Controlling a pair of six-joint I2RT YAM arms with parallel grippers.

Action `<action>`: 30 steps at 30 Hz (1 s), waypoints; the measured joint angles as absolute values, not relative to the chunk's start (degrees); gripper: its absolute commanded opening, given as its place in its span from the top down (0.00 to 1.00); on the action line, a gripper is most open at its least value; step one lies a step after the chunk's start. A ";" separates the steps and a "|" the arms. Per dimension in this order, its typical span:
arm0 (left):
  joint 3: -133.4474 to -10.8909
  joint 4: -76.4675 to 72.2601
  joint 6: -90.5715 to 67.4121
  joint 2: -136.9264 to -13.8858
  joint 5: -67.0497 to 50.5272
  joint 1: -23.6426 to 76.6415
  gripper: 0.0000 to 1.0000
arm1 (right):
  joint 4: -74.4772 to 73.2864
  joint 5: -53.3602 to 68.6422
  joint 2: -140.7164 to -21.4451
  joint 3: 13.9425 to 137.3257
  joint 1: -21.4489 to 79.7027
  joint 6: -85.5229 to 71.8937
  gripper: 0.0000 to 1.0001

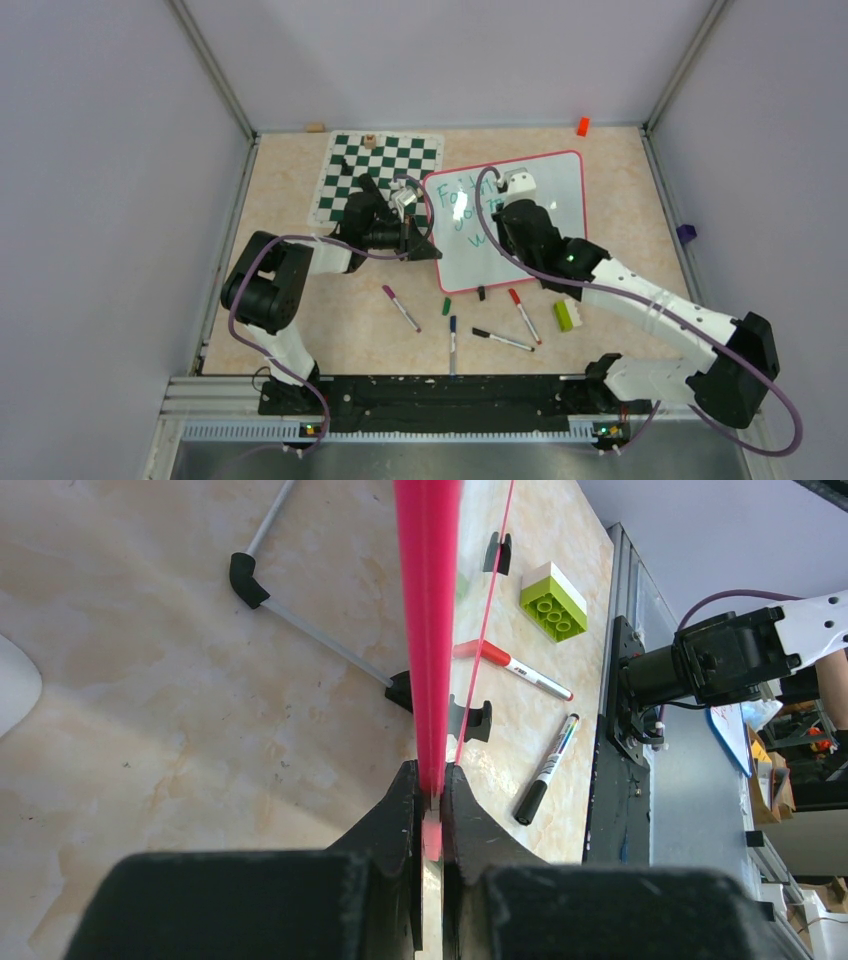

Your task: Write a sentence on the whiteboard

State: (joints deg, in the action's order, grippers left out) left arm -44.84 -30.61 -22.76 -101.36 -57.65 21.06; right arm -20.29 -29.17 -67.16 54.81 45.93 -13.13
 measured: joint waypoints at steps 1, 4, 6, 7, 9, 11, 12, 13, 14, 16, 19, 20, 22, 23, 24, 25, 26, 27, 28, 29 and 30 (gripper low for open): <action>-44.84 -30.61 -22.76 -101.36 -57.65 21.06 1.00 | -20.29 -29.12 -67.40 54.81 45.93 -13.26 1.00; -44.84 -30.61 -22.76 -101.36 -57.65 21.06 1.00 | -20.25 -29.10 -68.38 54.74 45.93 -13.39 1.00; -44.84 -30.61 -22.76 -101.36 -57.65 21.06 1.00 | -20.21 -29.08 -68.90 54.72 45.93 -13.54 1.00; -44.84 -30.61 -22.76 -101.36 -57.65 21.06 1.00 | -20.14 -29.10 -69.14 54.72 45.93 -13.54 1.00; -44.84 -30.61 -22.76 -101.36 -57.65 21.06 1.00 | -20.10 -29.15 -69.54 54.61 45.93 -13.56 1.00; -44.84 -30.61 -22.76 -101.36 -57.65 21.06 1.00 | -19.81 -29.15 -69.93 54.33 45.93 -13.56 1.00; -44.84 -30.61 -22.76 -101.36 -57.65 21.06 1.00 | -19.75 -29.15 -70.15 54.26 45.93 -13.56 1.00; -44.84 -30.61 -22.76 -101.36 -57.65 21.06 1.00 | -19.73 -29.17 -70.46 54.19 45.93 -13.56 1.00; -44.84 -30.61 -22.79 -101.36 -57.60 21.06 1.00 | -19.62 -29.19 -70.65 54.06 45.93 -13.56 1.00; -44.84 -30.59 -22.79 -101.38 -57.60 21.04 1.00 | -19.62 -29.19 -70.72 54.00 45.93 -13.58 1.00; -44.84 -30.59 -22.79 -101.36 -57.60 21.04 1.00 | -19.59 -29.19 -70.70 53.98 45.93 -13.58 1.00; -44.84 -30.59 -22.79 -101.36 -57.58 21.04 1.00 | -19.62 -29.21 -70.70 53.98 45.93 -13.61 1.00; -44.84 -30.59 -22.79 -101.36 -57.60 21.04 1.00 | -19.68 -29.21 -70.70 53.98 45.93 -13.69 1.00; -44.84 -30.59 -22.79 -101.36 -57.58 21.04 1.00 | -19.73 -29.19 -70.70 53.98 45.93 -13.72 1.00; -44.84 -30.59 -22.79 -101.36 -57.60 21.06 1.00 | -19.75 -29.19 -70.67 53.95 45.93 -13.76 1.00; -44.84 -30.59 -22.79 -101.36 -57.58 21.04 1.00 | -19.73 -29.19 -70.63 53.87 45.93 -13.82 1.00; -44.84 -30.59 -22.79 -101.36 -57.58 21.04 1.00 | -19.75 -29.17 -70.57 53.71 45.93 -14.04 1.00; -44.84 -30.59 -22.79 -101.36 -57.58 21.04 1.00 | -19.94 -29.08 -70.46 53.52 45.93 -14.17 1.00; -44.84 -30.59 -22.79 -101.36 -57.58 21.04 1.00 | -20.05 -28.88 -70.22 53.17 45.93 -14.28 1.00; -44.84 -30.59 -22.79 -101.36 -57.58 21.04 1.00 | -20.27 -28.73 -69.97 52.86 45.93 -14.52 1.00; -44.84 -30.59 -22.79 -101.36 -57.58 21.06 1.00 | -20.62 -28.53 -69.78 52.56 45.93 -14.66 1.00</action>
